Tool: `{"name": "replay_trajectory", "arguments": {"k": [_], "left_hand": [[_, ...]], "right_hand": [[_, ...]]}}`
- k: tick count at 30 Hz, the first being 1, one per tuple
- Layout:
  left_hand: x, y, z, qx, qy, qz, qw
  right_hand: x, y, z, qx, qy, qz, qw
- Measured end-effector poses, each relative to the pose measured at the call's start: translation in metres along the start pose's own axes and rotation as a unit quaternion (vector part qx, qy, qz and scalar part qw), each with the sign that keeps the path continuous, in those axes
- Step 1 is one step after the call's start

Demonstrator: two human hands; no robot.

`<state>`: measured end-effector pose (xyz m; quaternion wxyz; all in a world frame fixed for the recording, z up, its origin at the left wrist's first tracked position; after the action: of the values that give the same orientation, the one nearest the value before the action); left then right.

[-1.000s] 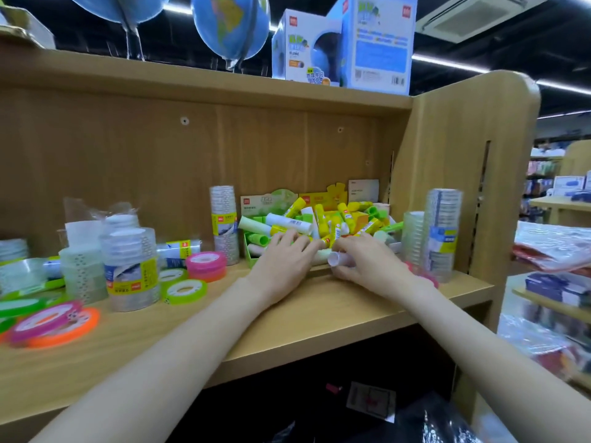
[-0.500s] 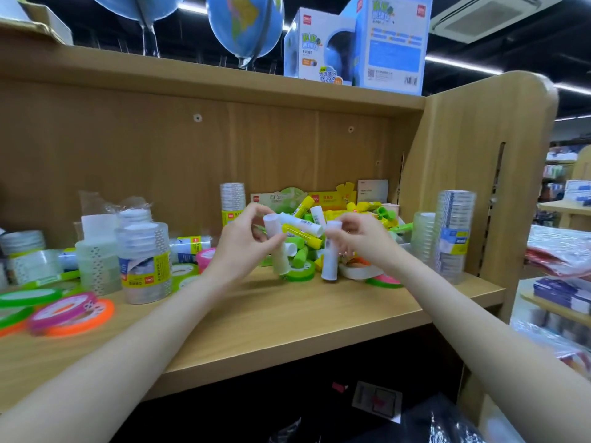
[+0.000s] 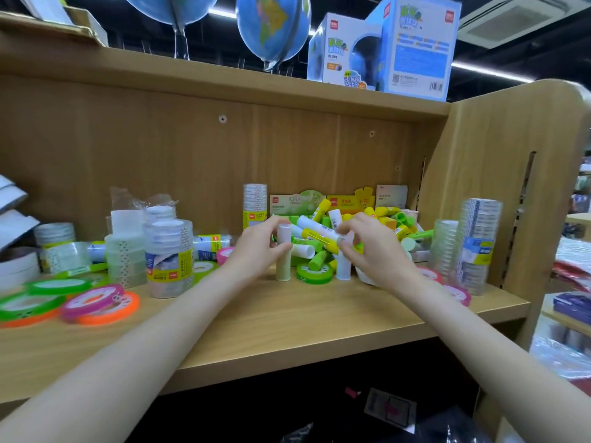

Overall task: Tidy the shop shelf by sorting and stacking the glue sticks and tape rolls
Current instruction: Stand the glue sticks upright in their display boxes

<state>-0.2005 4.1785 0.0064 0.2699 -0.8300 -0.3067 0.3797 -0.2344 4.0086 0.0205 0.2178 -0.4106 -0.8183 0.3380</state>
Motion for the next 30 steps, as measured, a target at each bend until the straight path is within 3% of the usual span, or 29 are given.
{"name": "replay_trajectory", "arguments": {"k": [2,6,9,16,22,30], "left_hand": [[-0.004,0.006,0.0,0.005,0.013,-0.014,1.0],[-0.011,0.018,0.006,0.018,0.07,-0.08,0.994],[-0.015,0.028,0.008,0.074,0.085,-0.143,0.983],[-0.013,0.049,0.009,0.199,0.096,-0.183,0.958],[-0.011,0.052,0.002,0.162,0.076,-0.145,0.973],[-0.021,0.058,-0.004,0.134,0.047,-0.164,0.976]], "right_hand": [[0.017,0.019,0.009,0.056,-0.045,0.021,0.997],[0.01,0.042,0.019,0.129,-0.01,0.04,0.991],[0.014,0.056,0.021,0.183,-0.012,0.026,0.983],[0.012,0.056,0.018,0.181,-0.019,-0.023,0.983],[-0.002,0.042,0.019,0.142,-0.001,-0.106,0.984],[-0.01,0.032,0.028,0.224,0.031,-0.173,0.959]]}}
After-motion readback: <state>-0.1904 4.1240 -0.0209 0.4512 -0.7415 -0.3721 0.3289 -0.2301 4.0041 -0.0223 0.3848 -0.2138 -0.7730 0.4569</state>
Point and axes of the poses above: each hand's wrist, its own z-axis away from the middle knuckle, its own y-axis out of the palm, x = y × z, the point moved 8 cm from there along -z, towards the middle knuckle, and after that the axes turned 5 degrees about x, right-handed, at the moved point
